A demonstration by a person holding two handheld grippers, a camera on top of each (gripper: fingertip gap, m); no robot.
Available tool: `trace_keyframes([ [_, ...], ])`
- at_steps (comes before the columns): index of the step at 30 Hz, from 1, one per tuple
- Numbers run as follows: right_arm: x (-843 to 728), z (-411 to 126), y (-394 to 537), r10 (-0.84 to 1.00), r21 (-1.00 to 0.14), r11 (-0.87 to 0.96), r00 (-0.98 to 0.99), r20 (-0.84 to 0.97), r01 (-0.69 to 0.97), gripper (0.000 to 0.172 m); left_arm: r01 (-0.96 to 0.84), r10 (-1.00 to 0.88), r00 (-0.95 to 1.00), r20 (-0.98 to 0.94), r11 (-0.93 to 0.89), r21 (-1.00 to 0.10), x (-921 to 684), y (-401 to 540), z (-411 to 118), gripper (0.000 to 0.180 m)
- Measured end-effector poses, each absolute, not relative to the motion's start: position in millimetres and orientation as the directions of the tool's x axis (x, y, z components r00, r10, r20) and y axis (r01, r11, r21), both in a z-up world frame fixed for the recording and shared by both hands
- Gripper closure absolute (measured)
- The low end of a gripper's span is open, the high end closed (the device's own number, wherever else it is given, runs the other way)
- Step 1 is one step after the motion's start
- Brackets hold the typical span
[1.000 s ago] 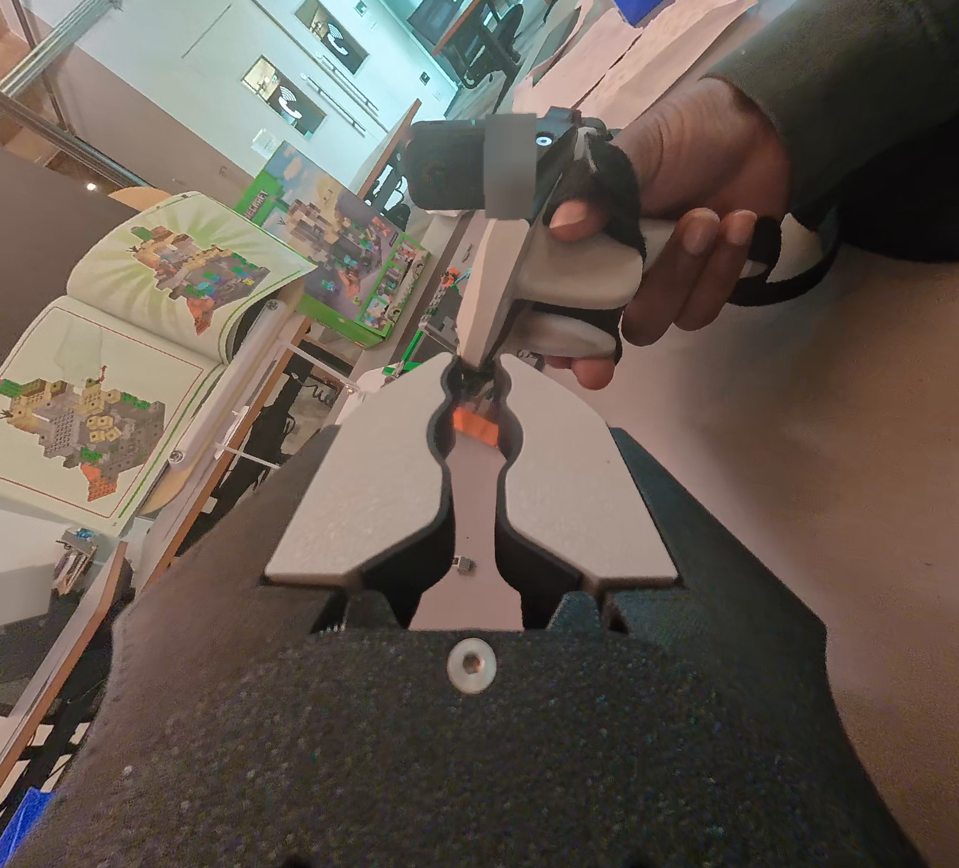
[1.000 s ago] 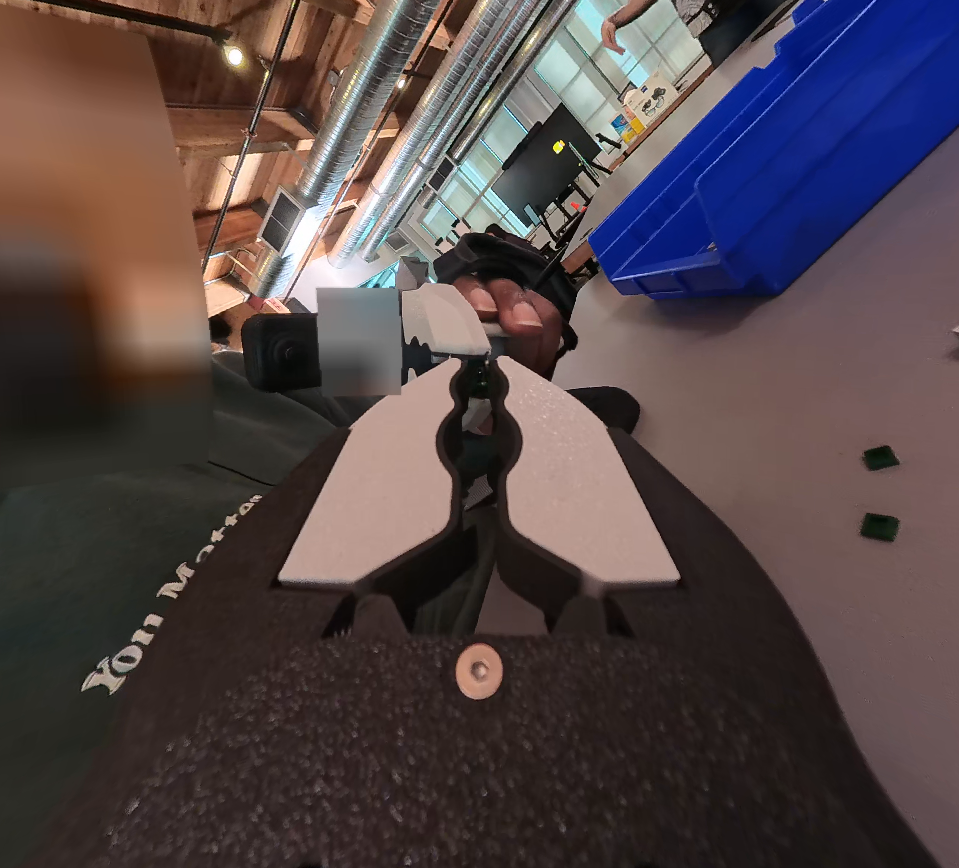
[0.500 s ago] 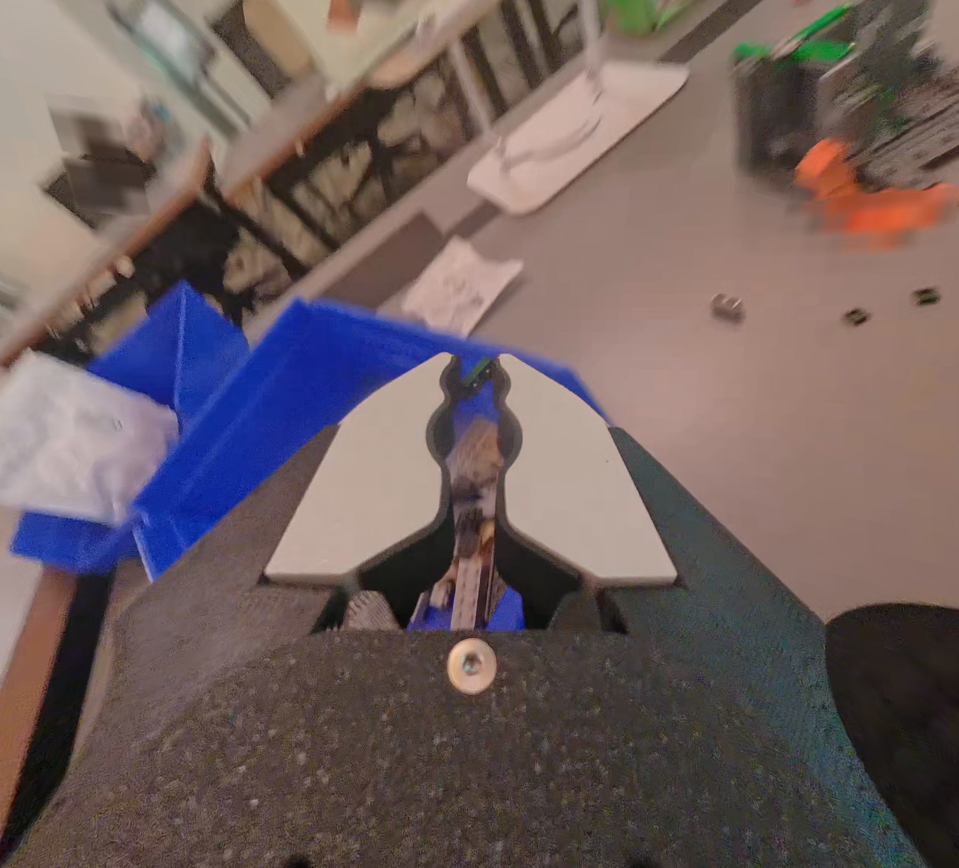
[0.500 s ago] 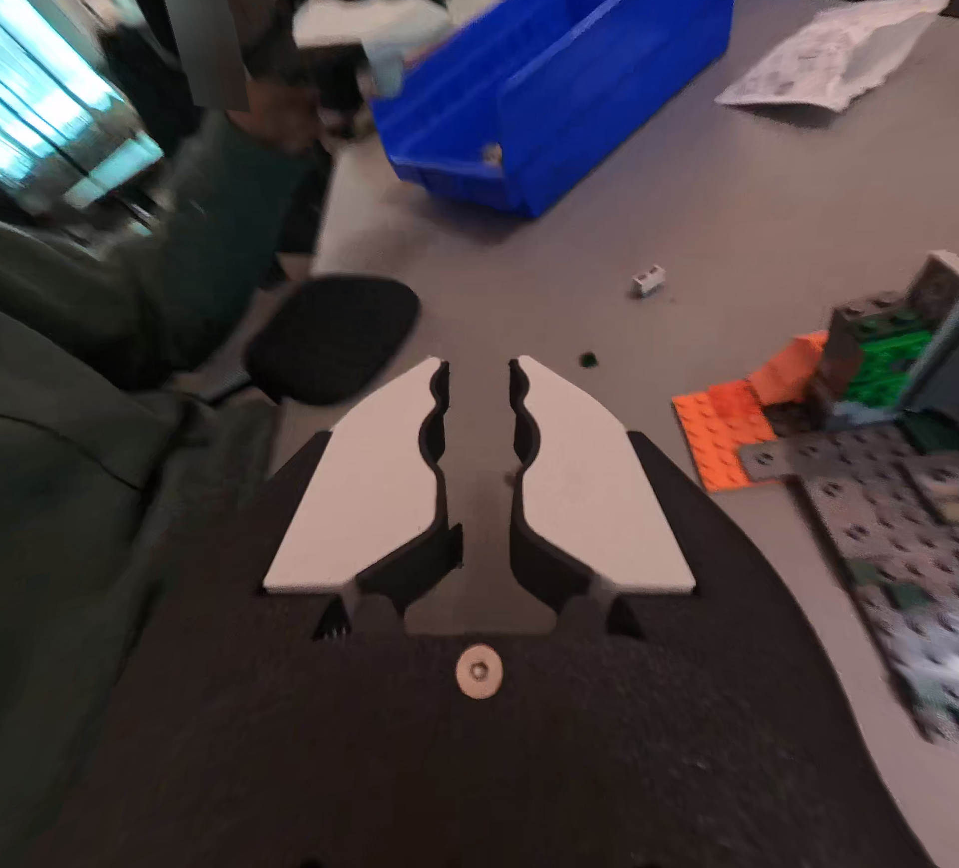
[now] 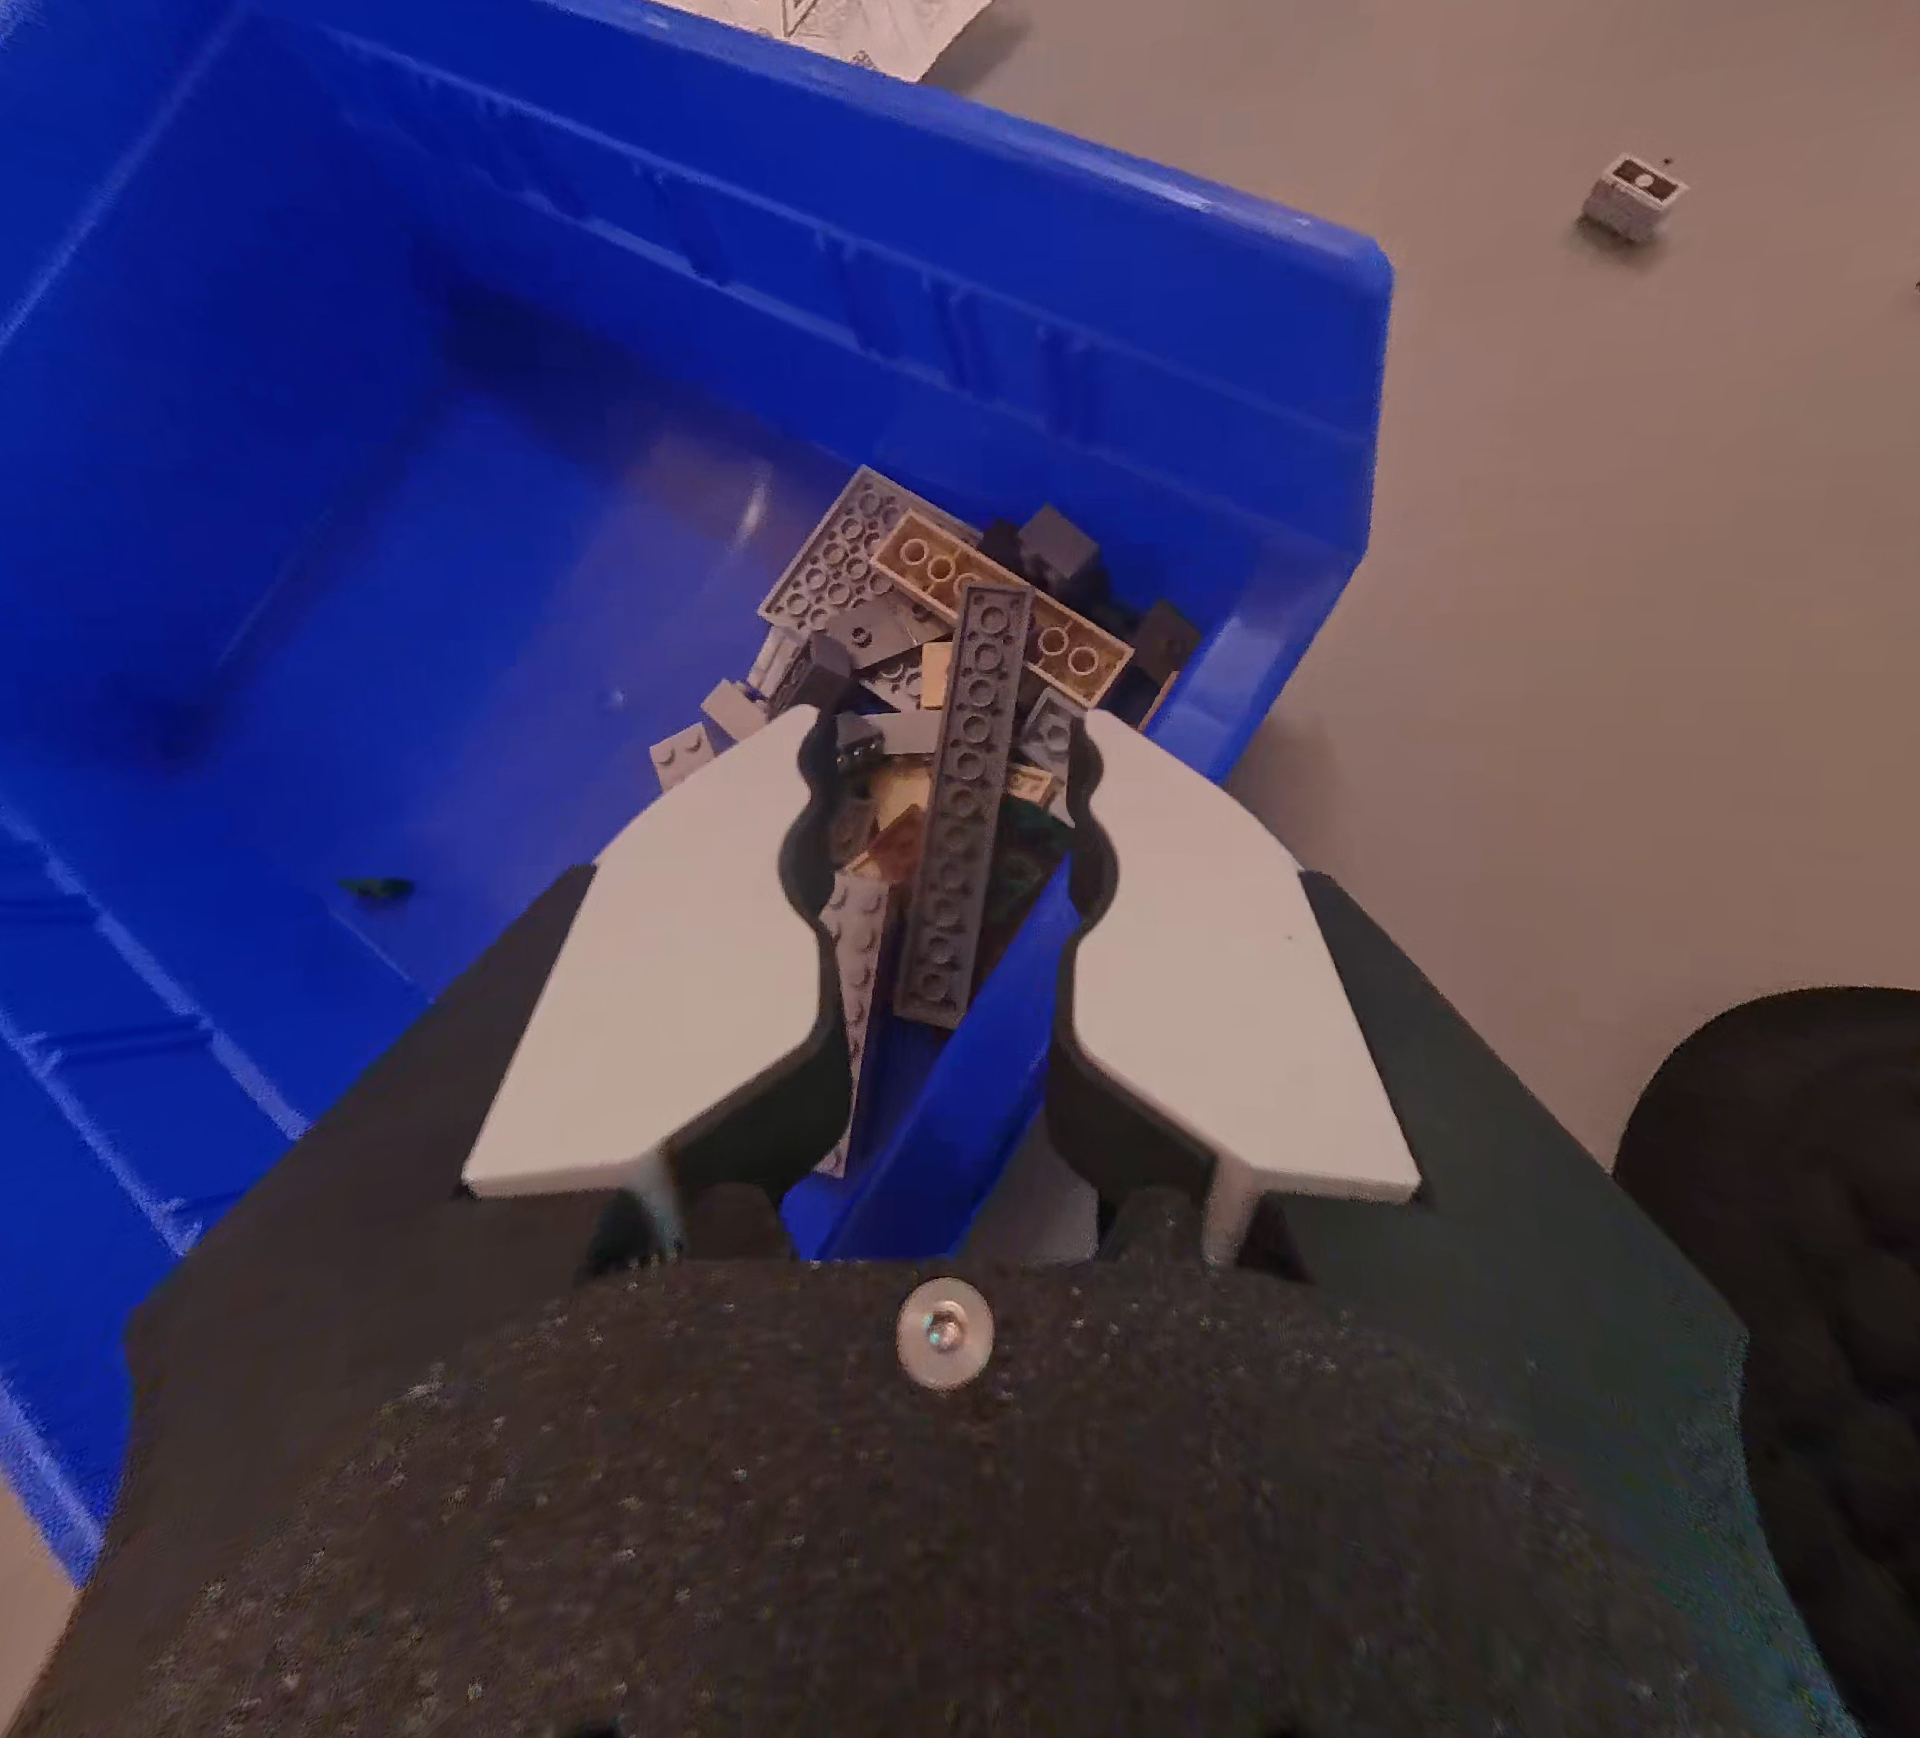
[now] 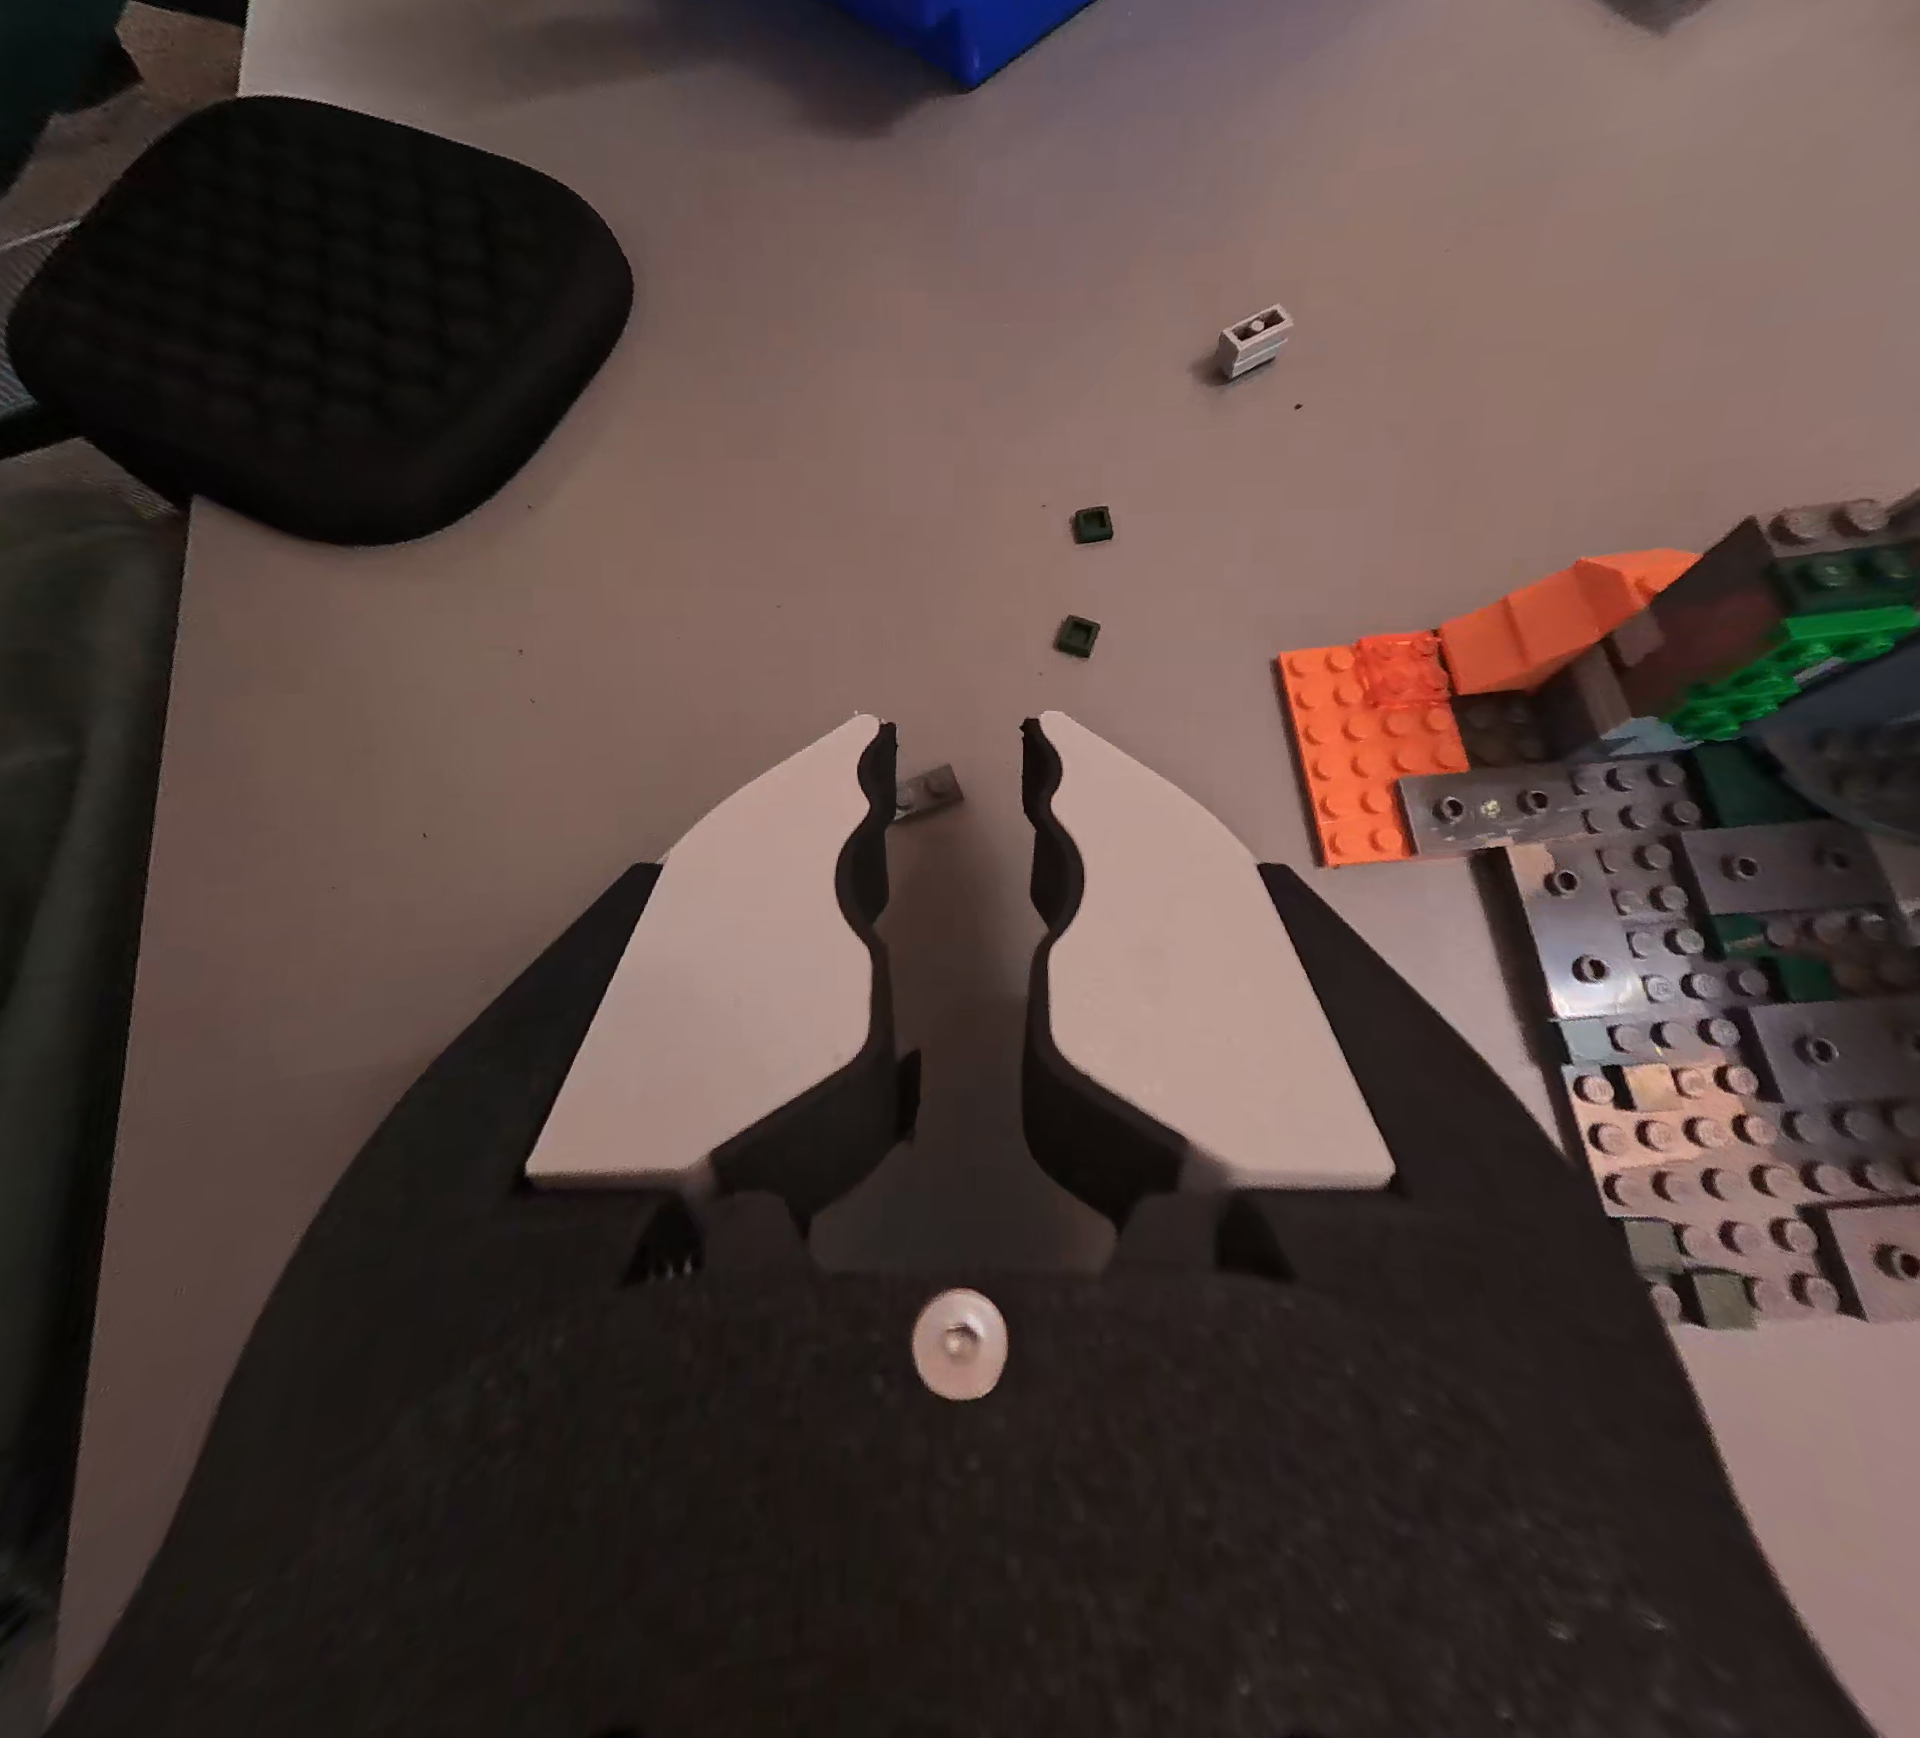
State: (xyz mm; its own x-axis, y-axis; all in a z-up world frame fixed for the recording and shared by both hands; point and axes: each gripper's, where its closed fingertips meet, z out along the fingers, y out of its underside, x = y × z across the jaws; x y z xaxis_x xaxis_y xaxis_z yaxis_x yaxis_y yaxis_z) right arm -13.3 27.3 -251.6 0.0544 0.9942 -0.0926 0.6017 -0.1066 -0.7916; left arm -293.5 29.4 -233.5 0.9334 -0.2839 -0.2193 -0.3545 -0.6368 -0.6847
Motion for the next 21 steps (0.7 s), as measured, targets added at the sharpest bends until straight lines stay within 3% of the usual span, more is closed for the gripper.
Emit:
trace_keyframes([
  [6, -13, -255, 23, 0.996, -0.781, -0.083, 0.027, -0.085, 0.618, 0.147, -0.387, -0.306, 0.919, -0.251, -0.568, -0.726, -280, 29, -217, 0.136],
  [12, -11, -261, 12, 0.998, -0.744, -0.022, -0.025, -0.053, 0.668, 0.144, -0.498, -0.418, 0.843, -0.339, -0.365, -0.787, -223, 22, -182, 0.147],
  [21, -12, -283, 15, 0.998, -0.647, 0.057, -0.057, 0.021, 0.76, 0.144, -0.634, -0.685, 0.637, -0.354, -0.205, -0.746, -117, 13, -203, 0.147],
])
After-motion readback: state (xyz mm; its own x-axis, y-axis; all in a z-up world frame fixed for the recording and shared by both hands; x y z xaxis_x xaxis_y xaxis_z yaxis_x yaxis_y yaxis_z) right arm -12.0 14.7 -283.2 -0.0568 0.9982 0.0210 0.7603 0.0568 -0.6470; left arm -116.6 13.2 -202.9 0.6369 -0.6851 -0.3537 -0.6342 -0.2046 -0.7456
